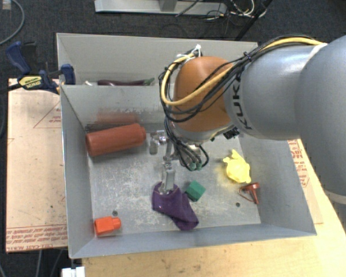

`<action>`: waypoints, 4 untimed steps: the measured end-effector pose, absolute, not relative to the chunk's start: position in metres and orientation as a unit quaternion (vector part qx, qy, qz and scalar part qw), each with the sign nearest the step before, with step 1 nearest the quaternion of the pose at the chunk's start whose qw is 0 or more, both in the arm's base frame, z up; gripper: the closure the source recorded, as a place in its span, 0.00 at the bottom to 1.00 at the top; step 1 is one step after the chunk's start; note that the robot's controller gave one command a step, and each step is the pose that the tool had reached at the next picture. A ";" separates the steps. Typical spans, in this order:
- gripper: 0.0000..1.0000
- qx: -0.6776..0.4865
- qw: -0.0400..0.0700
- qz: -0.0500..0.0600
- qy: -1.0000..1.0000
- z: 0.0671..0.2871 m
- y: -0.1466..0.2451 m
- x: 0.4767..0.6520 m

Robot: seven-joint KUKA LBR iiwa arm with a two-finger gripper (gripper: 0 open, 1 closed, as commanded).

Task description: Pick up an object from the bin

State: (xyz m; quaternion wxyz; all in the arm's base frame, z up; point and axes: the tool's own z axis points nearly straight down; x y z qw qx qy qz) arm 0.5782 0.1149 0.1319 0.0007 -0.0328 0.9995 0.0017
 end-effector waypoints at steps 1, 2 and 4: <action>0.00 -0.091 0.002 0.000 0.996 0.107 0.083 0.561; 0.00 -0.088 0.000 0.001 0.996 0.099 0.081 0.558; 1.00 -0.271 0.002 0.001 0.962 0.071 0.114 0.511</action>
Offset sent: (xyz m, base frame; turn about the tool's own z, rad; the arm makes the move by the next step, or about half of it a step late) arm -0.0222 -0.0508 -0.0598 -0.2219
